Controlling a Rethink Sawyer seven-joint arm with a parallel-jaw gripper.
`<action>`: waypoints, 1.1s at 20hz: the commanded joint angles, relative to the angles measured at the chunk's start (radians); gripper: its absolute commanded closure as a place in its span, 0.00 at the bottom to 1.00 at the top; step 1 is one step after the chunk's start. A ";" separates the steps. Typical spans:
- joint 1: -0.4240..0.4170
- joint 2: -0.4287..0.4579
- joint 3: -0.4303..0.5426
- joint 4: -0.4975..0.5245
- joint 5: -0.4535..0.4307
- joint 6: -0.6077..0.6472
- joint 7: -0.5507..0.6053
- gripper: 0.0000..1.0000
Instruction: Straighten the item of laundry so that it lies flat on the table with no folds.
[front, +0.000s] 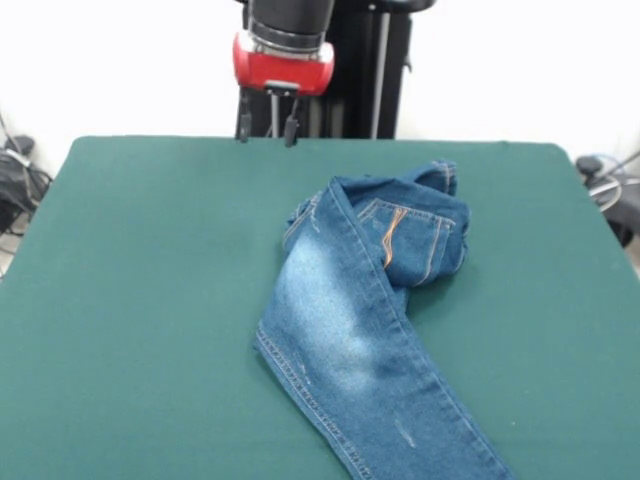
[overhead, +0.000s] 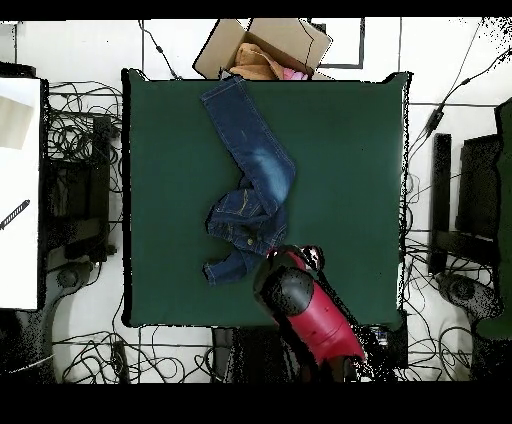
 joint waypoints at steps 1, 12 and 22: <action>-0.002 0.043 0.131 0.095 -0.036 -0.030 0.368 0.00; 0.059 -0.016 0.066 0.136 -0.006 0.033 0.360 0.00; 0.073 0.026 0.068 0.095 0.016 0.027 0.355 0.00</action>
